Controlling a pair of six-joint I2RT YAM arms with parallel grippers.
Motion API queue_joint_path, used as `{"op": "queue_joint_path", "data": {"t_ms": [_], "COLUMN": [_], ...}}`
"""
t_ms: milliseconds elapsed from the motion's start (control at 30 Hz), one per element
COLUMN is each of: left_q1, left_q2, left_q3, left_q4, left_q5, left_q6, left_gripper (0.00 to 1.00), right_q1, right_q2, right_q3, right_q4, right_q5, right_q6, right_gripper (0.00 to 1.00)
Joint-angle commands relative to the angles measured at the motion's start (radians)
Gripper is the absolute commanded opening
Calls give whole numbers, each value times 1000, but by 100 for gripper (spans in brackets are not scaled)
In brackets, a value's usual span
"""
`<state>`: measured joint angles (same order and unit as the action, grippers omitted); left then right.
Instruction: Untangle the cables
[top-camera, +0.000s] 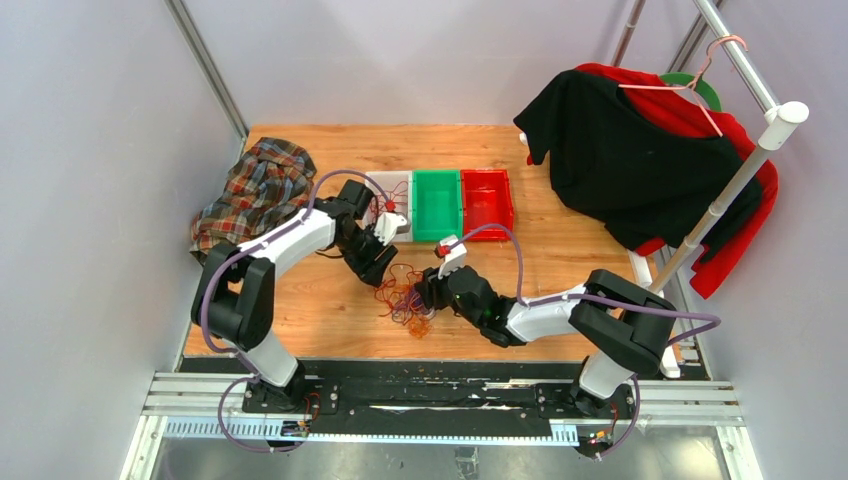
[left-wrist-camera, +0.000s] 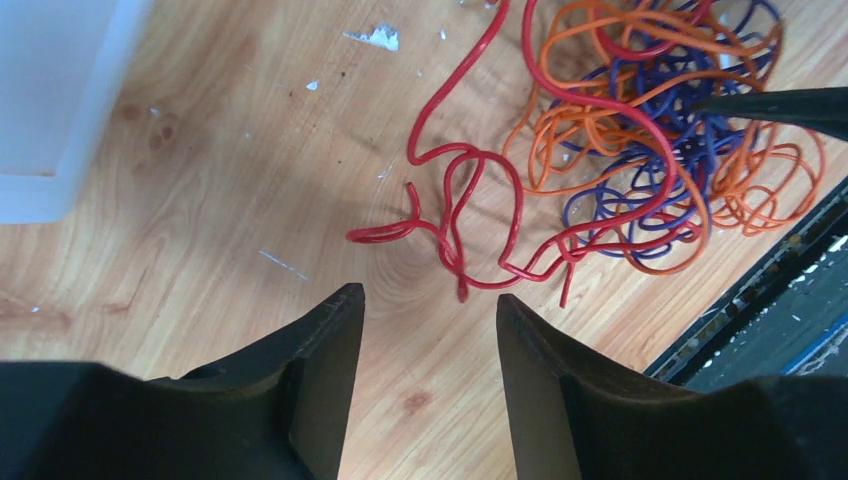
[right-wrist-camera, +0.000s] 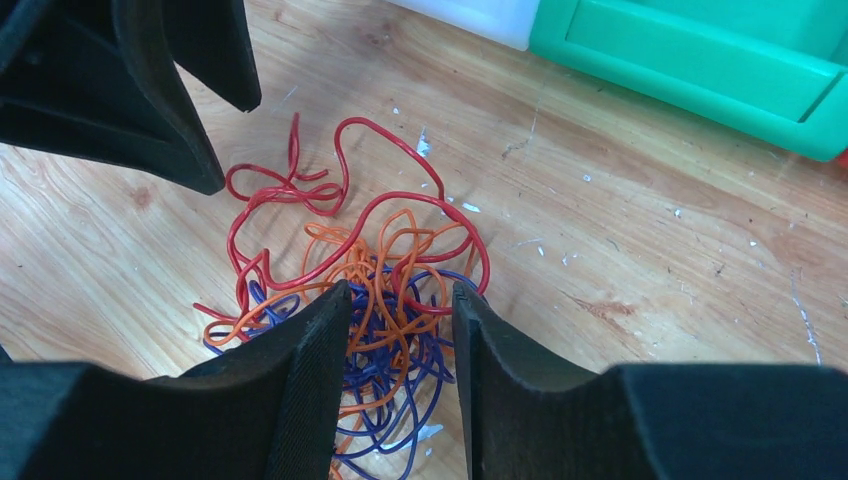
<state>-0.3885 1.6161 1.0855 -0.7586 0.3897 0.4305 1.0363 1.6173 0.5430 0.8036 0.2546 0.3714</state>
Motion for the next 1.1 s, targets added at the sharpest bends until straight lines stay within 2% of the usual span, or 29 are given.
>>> {"op": "queue_joint_path", "data": {"t_ms": [0,267,567,733,800,1000,1067], "left_q1": [-2,-3,-5,-37,-39,-39,-39], "left_q2": [23,26,2,3,14,21,-20], "left_q3": [-15,-34,-76,-85,-80,-50,-47], "left_q4": [51,57,45,90,122,123,102], "left_q5": [-21,50,78,29,5,-67,-82], "left_q6": [-6,-22,7,-1,-16,-28,-16], "left_gripper": [53,46,61,59,54,14,5], "right_q1": [-12,-13,-18,-18,-19,-19,-20], "right_q2": [16,11,-5,-4,-3,-22,-33], "right_q3": [-25,-34,-35,-29,-27,-34,-42], "right_q4": [2,3,-11,-11,-12,-19,-20], "right_q5": [34,36,41,40,38,41,49], "right_q6": [18,26,24,25,26,25,24], "right_gripper": [41,39,37,36,36,33,33]}}
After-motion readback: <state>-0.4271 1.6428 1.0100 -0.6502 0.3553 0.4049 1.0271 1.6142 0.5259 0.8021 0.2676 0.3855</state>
